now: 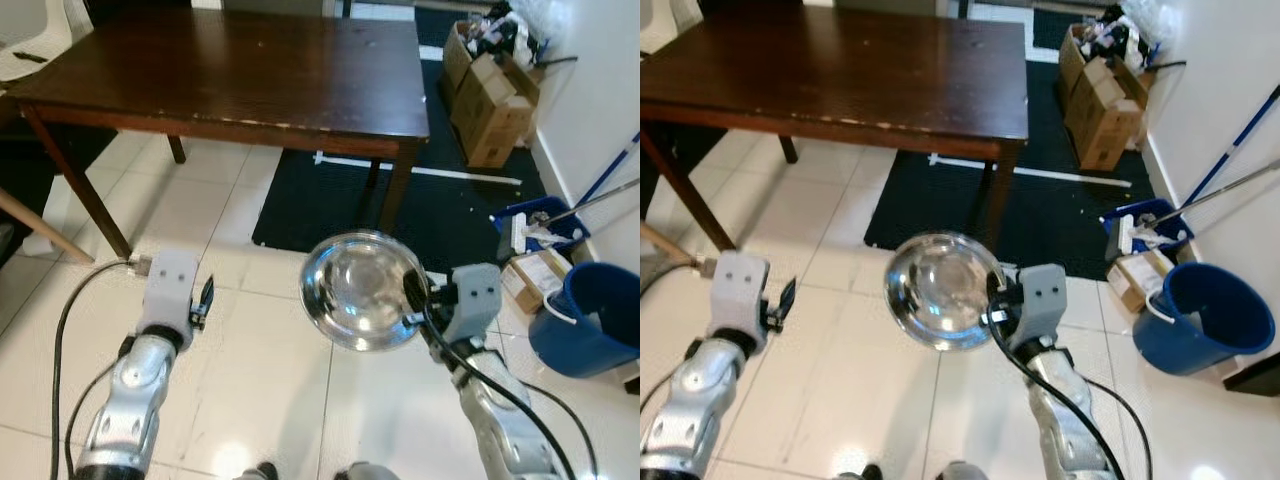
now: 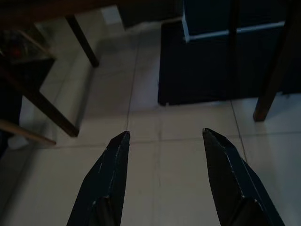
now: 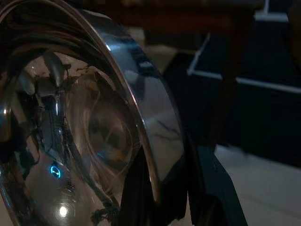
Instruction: Setting the table
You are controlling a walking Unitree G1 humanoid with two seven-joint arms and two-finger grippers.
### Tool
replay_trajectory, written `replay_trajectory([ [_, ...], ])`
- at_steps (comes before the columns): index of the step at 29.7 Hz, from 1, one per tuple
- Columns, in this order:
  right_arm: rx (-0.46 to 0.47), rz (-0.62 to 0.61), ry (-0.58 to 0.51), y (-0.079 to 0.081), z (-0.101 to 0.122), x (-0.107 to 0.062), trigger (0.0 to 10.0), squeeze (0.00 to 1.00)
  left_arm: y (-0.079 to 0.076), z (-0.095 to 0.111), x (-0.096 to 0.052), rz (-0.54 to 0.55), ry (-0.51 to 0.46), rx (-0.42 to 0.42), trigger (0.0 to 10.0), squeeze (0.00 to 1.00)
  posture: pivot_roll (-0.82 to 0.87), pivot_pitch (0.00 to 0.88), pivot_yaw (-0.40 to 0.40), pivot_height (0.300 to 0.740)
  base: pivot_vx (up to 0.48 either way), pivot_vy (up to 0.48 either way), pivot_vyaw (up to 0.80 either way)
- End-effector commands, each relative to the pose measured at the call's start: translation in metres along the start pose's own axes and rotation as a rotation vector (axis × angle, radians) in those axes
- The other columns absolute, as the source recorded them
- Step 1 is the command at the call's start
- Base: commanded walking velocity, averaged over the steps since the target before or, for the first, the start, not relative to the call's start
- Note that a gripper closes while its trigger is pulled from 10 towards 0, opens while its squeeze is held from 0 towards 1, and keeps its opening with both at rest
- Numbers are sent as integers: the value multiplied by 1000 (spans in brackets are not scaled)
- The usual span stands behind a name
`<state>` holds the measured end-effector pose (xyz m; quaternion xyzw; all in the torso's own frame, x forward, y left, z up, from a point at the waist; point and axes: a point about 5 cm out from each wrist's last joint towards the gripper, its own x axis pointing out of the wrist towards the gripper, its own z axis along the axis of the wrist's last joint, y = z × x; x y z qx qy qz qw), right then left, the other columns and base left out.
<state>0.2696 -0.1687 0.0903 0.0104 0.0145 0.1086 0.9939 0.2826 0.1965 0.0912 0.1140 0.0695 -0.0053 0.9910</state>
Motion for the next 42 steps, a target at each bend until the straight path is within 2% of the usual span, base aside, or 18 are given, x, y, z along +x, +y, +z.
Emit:
replay_trajectory([
  [1, -5, -3, -12, -2, -3, -2, 10000, 0, 1, -10, -4, 4, 25, 15, 10000, 122, -148, 23, 31, 740, 0, 0, 0],
  [9, 1, 0, -37, -1, 1, 0, 10000, 0, 1, -10, -3, 0, 19, 4, 10000, 125, -150, 25, 31, 740, 0, 0, 0],
  [14, -3, 16, -15, 0, -5, 0, 10000, 0, 0, -14, -3, -11, 24, -1, 10000, 118, -150, 21, 31, 740, 0, 0, 0],
  [15, -20, 7, 69, -2, -28, -7, 10000, 0, 0, -37, -9, -13, 105, -17, 10000, 110, -150, 16, 25, 740, 0, 0, 0],
  [16, -20, 7, 69, -2, -28, -7, 10000, 0, 0, -37, -9, -13, 105, -17, 10000, 110, -150, 16, 25, 740, 0, 0, 0],
  [17, -19, -26, 143, -6, -48, -15, 10000, 0, -1, -59, -17, -15, 182, -15, 10000, 122, -150, 13, 22, 740, 0, 0, 0],
  [19, -12, -42, 167, -8, -55, -17, 10000, 0, -1, -66, -20, -16, 207, -11, 10000, 122, -150, 13, 21, 740, 0, 0, 0],
  [20, -41, -85, 273, -14, -79, -28, 10000, 0, 0, -96, -33, -13, 332, 1, 10000, 129, -148, 11, 20, 740, 0, 0, 0],
  [21, -41, -85, 273, -14, -79, -28, 10000, 0, 0, -96, -33, -13, 332, 1, 10000, 129, -148, 11, 20, 740, 0, 0, 0],
  [23, -61, -107, 329, -17, -92, -35, 10000, 0, 0, -115, -42, -9, 414, -3, 10000, 125, -147, 5, 17, 740, 0, 0, 0],
  [26, -57, -109, 340, -14, -97, -39, 10000, 0, -2, -128, -50, -4, 468, 2, 10000, 129, -148, 3, 15, 740, 0, 0, 0],
  [31, -39, -94, 301, -11, -90, -33, 10000, 0, -12, -125, -49, -22, 434, 5, 10000, 141, -153, 2, 13, 740, 67, 0, 0],
  [39, -72, -86, 249, -15, -86, -24, 10000, 0, -12, -126, -44, 1, 406, 20, 10000, 149, -156, 7, 8, 740, 443, 0, 0],
  [42, -77, -80, 245, -15, -85, -23, 10000, 0, -13, -126, -43, 2, 402, 23, 10000, 157, -156, 7, 8, 740, 480, 0, 644],
])
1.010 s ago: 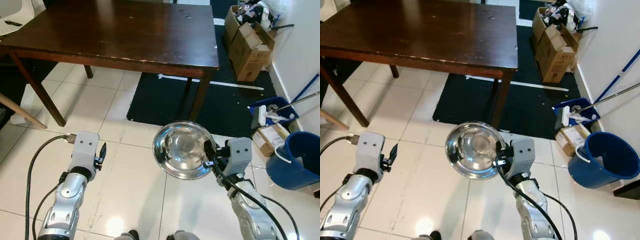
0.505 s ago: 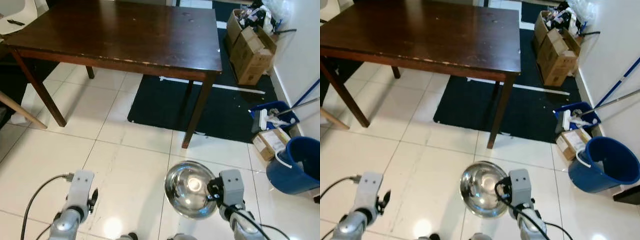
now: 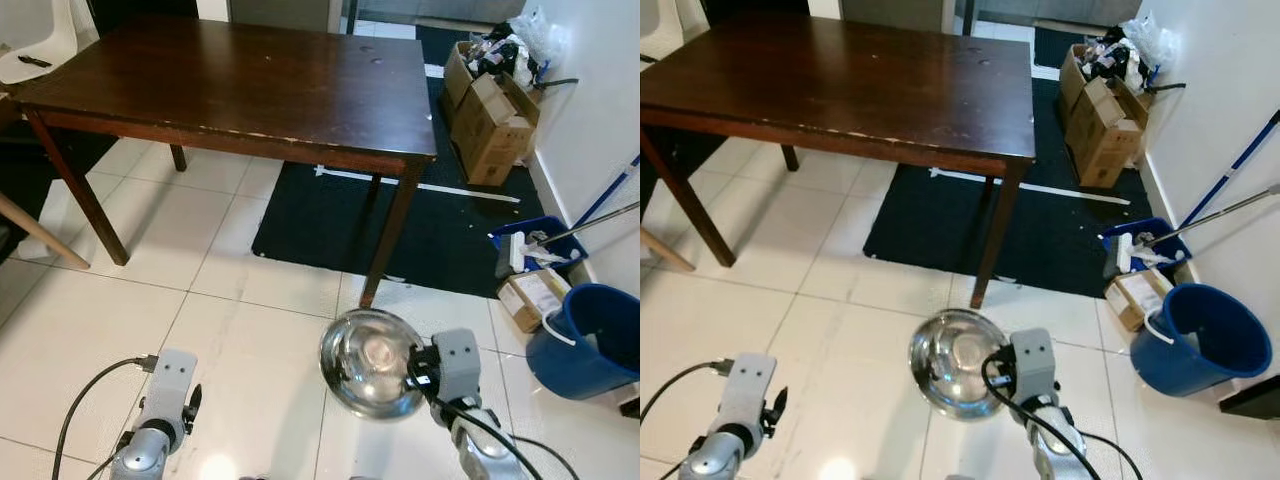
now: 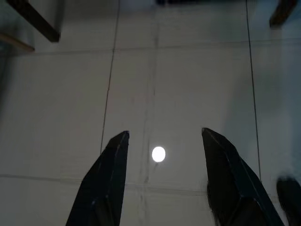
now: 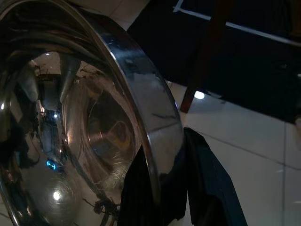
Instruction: Setting the table
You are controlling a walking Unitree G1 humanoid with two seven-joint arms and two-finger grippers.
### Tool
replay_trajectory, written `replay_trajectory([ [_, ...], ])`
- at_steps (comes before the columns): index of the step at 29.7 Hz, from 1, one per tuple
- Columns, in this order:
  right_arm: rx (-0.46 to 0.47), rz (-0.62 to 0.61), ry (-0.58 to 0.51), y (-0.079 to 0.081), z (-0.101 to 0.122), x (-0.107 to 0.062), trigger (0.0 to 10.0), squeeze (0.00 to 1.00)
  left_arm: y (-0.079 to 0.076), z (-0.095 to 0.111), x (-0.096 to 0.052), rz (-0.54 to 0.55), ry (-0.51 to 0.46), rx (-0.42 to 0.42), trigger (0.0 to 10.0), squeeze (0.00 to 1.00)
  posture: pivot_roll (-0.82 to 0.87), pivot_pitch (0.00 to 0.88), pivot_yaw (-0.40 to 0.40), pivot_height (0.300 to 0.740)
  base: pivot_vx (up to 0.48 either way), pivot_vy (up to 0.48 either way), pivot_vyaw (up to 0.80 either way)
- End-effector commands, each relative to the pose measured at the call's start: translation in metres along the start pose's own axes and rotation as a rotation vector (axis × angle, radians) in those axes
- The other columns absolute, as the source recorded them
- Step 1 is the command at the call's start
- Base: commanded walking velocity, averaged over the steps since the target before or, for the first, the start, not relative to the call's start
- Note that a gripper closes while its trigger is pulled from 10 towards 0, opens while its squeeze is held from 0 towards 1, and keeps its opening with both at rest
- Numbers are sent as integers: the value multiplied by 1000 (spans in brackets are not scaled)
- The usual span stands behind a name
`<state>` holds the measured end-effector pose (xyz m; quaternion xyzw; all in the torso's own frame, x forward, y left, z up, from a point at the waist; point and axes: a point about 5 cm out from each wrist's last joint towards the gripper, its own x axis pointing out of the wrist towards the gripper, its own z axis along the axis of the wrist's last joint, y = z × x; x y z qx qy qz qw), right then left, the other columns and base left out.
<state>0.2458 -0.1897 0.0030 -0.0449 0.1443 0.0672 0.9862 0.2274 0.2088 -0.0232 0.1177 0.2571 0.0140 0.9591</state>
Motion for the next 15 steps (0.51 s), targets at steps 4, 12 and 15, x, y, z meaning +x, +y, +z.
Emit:
replay_trajectory([
  [4, -2, 18, -23, 3, 3, 2, 10000, 20, 2, -6, -2, 10, 11, 16, 10000, 153, -155, 8, 6, 740, 480, 0, 784],
  [12, -6, 38, -39, 5, 3, 2, 10000, 39, 1, -3, -1, 4, -29, 43, 10000, 118, -154, 9, 7, 740, 90, 0, 794],
  [15, -6, 38, -42, 4, 3, 2, 10000, 43, 1, -3, 0, 1, -31, 47, 10000, 118, -157, 10, 11, 740, 0, 0, 794],
])
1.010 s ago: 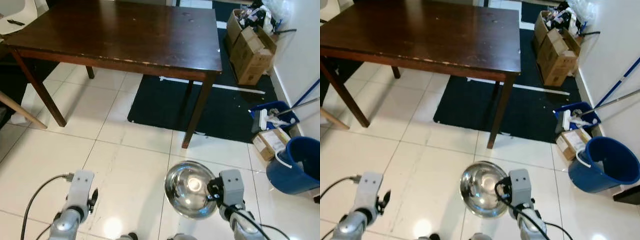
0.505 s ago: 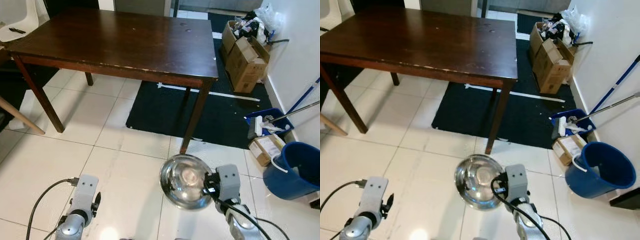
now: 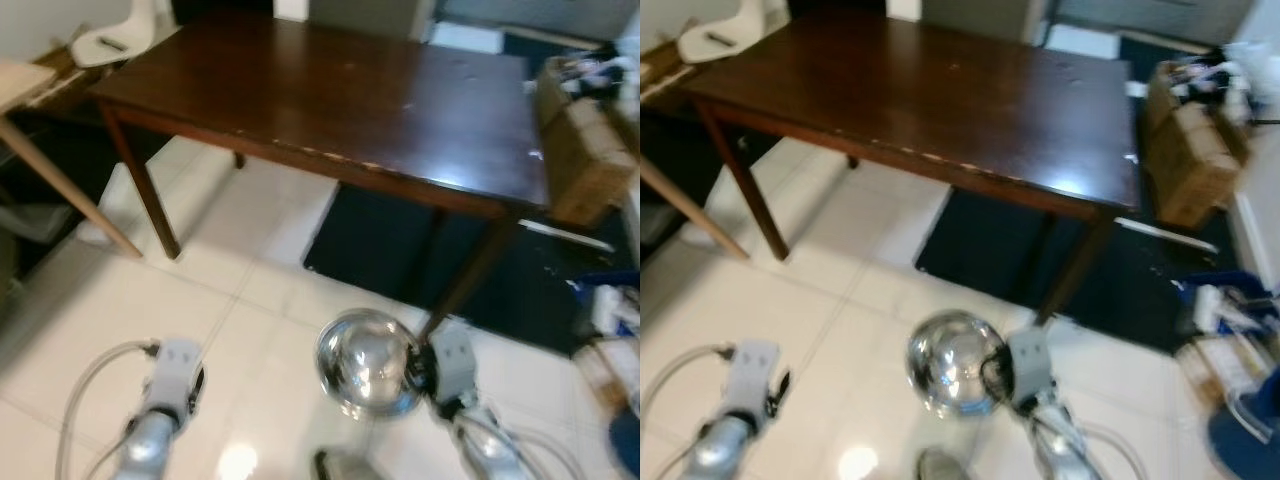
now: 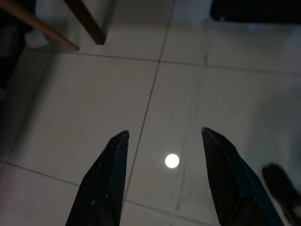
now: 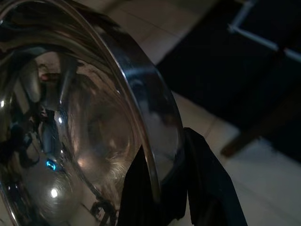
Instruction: Setting the table
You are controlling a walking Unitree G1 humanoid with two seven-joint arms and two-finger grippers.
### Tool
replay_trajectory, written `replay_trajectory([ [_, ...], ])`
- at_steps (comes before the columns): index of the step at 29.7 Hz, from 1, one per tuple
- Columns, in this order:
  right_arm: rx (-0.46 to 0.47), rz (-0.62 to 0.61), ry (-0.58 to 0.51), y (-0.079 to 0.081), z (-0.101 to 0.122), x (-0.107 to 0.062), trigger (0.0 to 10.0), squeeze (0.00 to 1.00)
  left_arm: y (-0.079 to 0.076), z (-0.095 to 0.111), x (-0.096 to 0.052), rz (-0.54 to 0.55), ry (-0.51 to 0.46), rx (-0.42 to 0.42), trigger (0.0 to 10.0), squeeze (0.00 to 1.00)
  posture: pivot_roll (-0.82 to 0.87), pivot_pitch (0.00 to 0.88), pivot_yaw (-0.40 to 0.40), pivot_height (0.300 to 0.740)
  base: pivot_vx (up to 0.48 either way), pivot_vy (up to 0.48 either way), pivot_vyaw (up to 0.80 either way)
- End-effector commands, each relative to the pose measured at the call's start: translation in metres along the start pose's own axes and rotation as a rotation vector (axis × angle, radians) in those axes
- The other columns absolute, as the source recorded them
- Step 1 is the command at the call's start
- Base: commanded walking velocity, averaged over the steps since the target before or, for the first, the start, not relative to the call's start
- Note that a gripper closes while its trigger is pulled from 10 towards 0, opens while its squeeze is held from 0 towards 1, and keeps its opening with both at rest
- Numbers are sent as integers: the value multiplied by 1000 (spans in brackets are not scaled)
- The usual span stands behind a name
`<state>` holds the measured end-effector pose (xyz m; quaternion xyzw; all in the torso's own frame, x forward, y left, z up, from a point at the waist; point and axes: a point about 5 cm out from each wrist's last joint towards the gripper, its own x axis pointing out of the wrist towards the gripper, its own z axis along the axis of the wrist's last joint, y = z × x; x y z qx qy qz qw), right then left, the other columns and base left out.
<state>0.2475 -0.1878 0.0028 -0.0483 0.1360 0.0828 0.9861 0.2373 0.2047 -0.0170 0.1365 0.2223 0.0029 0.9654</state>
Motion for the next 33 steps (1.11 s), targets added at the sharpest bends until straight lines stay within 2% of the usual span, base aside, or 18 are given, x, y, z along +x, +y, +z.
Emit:
replay_trajectory([
  [1, 6, 8, -26, 2, 2, 1, 10000, 47, 3, -14, -6, 3, 41, 9, 10000, 114, -156, 11, 12, 740, 0, 0, 794],
  [22, 14, 30, -44, 5, 5, 4, 10000, 137, 5, -15, -5, 20, 41, 25, 10000, 129, -148, 10, 17, 740, 0, 0, 790],
  [33, 17, 40, -48, 7, 5, 4, 10000, 188, 11, -17, -6, 69, 52, 10, 10000, 133, -147, 13, 17, 740, 0, 0, 782],
])
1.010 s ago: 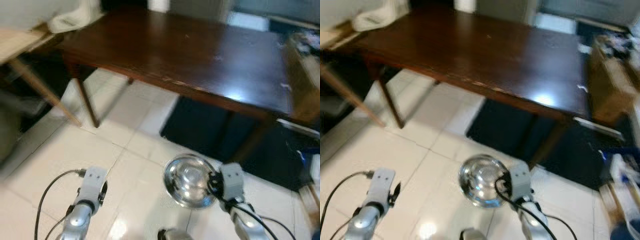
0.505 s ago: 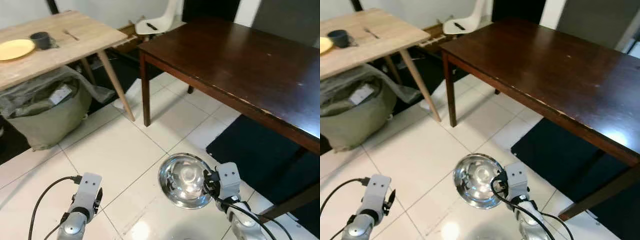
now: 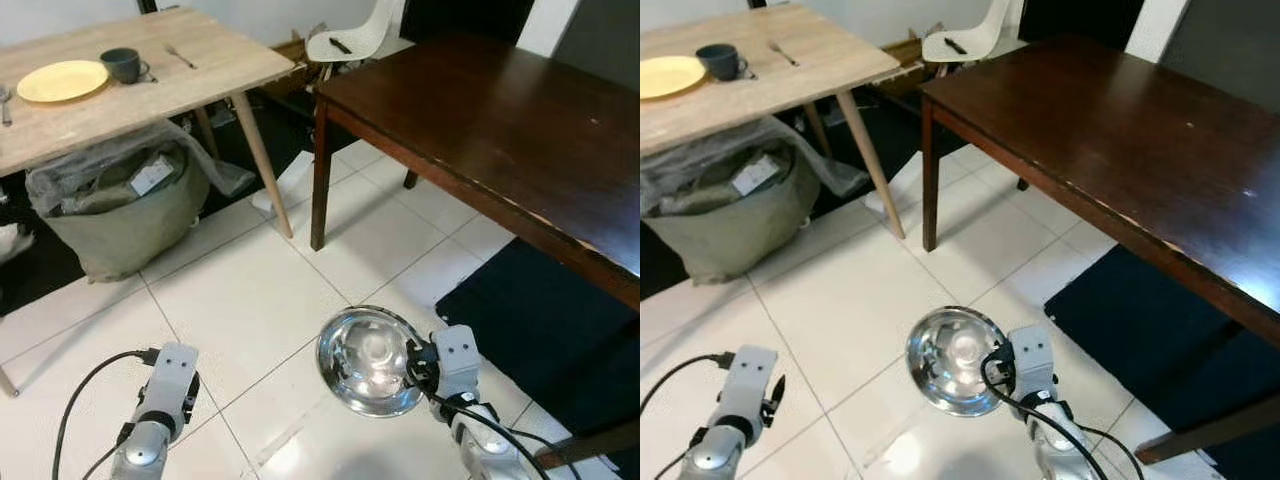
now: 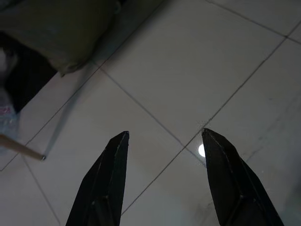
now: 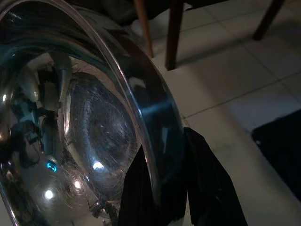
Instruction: Setting the table
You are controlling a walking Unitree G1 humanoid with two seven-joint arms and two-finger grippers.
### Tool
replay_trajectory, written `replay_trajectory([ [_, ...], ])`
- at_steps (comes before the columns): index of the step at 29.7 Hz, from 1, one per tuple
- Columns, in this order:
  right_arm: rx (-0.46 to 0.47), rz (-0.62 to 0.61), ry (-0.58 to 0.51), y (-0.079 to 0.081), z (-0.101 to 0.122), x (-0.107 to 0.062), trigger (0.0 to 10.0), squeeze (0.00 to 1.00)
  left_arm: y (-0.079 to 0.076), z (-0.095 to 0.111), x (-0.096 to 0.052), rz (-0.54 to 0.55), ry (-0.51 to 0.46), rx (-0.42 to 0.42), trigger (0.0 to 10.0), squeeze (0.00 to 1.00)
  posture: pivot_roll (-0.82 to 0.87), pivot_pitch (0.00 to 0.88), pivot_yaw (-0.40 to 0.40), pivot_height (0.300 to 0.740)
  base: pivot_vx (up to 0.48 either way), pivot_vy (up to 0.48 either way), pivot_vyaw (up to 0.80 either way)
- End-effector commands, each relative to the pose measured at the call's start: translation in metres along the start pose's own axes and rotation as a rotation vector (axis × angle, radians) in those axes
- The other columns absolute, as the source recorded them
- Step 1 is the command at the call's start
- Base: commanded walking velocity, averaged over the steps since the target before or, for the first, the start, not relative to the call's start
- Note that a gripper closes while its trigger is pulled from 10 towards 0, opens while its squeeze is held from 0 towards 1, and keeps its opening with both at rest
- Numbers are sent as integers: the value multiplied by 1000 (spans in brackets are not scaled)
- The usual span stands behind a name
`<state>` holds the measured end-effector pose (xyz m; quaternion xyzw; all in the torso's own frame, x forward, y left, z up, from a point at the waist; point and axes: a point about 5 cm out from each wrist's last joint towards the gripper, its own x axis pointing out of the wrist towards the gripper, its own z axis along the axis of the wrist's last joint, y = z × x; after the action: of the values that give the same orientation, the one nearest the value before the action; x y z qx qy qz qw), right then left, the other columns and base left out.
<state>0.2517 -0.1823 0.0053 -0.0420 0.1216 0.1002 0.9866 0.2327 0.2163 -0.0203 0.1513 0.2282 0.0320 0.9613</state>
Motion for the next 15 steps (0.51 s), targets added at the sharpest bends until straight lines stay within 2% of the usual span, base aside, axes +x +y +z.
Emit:
replay_trajectory([
  [1, 12, 5, -17, 3, 1, 0, 10000, 188, 1, -9, -4, 8, 32, -6, 10000, 133, -147, 13, 17, 740, 0, 0, 781],
  [7, 13, 0, -27, 2, 2, 1, 10000, 192, 1, -9, -3, 16, 22, 4, 10000, 153, -146, 13, 19, 740, 0, 0, 781],
  [9, 22, -28, -28, -1, 3, 2, 10000, 141, 2, -8, -3, 24, 16, 15, 10000, 173, -146, 13, 19, 740, 480, 0, 356],
  [10, 28, -38, -30, -2, 4, 2, 10000, 67, 2, -7, -3, 27, 13, 18, 10000, 173, -146, 13, 19, 740, 480, 0, 0],
  [11, 31, -44, -32, -3, 4, 2, 10000, 67, 2, -7, -3, 29, 12, 19, 10000, 173, -146, 13, 19, 740, 480, 0, 0],
  [12, 32, -42, -33, -3, 4, 2, 10000, 0, 2, -7, -3, 30, 12, 19, 10000, 176, -146, 13, 19, 740, 480, 0, 0],
  [15, 30, -37, -35, -4, 5, 3, 10000, 0, 2, -7, -3, 30, 12, 20, 10000, 180, -149, 13, 20, 740, 480, 0, 0],
])
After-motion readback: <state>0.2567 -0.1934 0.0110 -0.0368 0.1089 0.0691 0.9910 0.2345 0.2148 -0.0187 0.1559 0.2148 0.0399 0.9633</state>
